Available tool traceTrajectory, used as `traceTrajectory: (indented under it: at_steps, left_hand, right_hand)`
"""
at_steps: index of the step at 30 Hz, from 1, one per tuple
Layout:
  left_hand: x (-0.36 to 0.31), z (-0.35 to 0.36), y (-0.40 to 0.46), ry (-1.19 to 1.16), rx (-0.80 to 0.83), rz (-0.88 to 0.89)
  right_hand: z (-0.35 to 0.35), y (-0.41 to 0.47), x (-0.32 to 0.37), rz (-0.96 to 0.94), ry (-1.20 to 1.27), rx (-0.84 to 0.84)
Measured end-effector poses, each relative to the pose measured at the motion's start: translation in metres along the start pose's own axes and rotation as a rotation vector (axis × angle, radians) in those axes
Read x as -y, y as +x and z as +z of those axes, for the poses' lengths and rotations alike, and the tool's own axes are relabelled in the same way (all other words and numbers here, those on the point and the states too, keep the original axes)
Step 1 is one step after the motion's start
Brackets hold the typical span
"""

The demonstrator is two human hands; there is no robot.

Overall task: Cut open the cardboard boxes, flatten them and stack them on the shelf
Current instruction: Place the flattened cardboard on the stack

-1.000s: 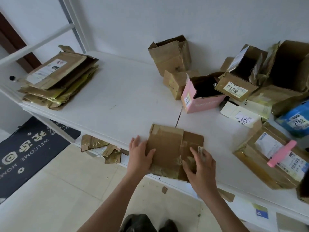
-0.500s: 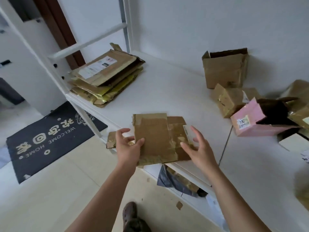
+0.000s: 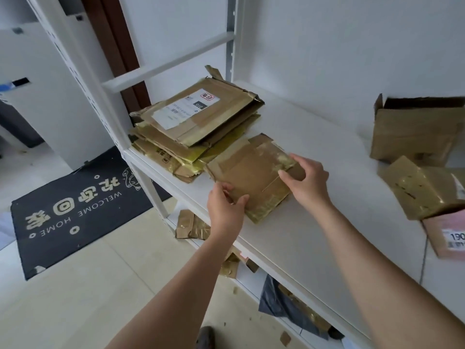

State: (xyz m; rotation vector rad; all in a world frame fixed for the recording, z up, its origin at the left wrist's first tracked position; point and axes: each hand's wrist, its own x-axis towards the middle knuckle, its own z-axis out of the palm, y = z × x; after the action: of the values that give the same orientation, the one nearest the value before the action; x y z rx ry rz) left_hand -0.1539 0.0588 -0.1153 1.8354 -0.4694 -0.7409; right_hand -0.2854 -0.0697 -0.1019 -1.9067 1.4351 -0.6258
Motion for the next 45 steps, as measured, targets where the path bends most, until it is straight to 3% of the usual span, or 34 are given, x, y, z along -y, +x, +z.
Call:
traceTrajectory:
  at_steps: [3, 6, 8, 10, 13, 16, 20, 26, 30, 34, 39, 45]
  left_hand:
    - [0.005, 0.003, 0.012, 0.227, 0.011, 0.121]
    - [0.010, 0.001, 0.020, 0.634, 0.003, 0.354]
    - [0.010, 0.002, 0.028, 0.766, 0.107, 0.541]
    - [0.009, 0.005, 0.039, 0.851, 0.297, 0.623]
    - [0.009, 0.009, 0.057, 0.928, 0.522, 0.568]
    - [0.012, 0.010, 0.062, 0.965, 0.576, 0.561]
    - [0.015, 0.011, 0.063, 0.953, 0.574, 0.523]
    - [0.014, 0.010, 0.066, 0.930, 0.568, 0.456]
    - [0.001, 0.012, 0.057, 0.934, 0.551, 0.419]
    - [-0.020, 0.017, 0.043, 0.931, 0.487, 0.422]
    - [-0.057, 0.050, 0.024, 0.838, 0.414, 0.575]
    - [-0.094, 0.109, 0.007, 0.907, 0.404, 0.785]
  right_hand:
    - [0.015, 0.016, -0.003, -0.040, -0.097, 0.060]
    - [0.025, 0.027, -0.009, -0.039, -0.153, 0.084]
    - [0.029, 0.036, -0.012, -0.056, -0.180, 0.078]
    - [0.033, 0.045, -0.012, -0.091, -0.214, 0.085]
    - [0.038, 0.054, -0.010, -0.133, -0.276, 0.132]
    - [0.042, 0.056, -0.015, -0.143, -0.447, 0.206]
    - [0.047, 0.054, -0.024, -0.168, -0.634, 0.250]
    - [0.049, 0.057, -0.025, -0.162, -0.656, 0.250]
    - [0.043, 0.062, -0.017, -0.105, -0.664, 0.370]
    - [0.014, 0.063, -0.012, -0.167, -0.559, 0.474]
    - [-0.065, 0.065, -0.029, -0.319, -0.670, 0.106]
    - [-0.159, 0.089, -0.048, -0.254, -0.910, -0.313]
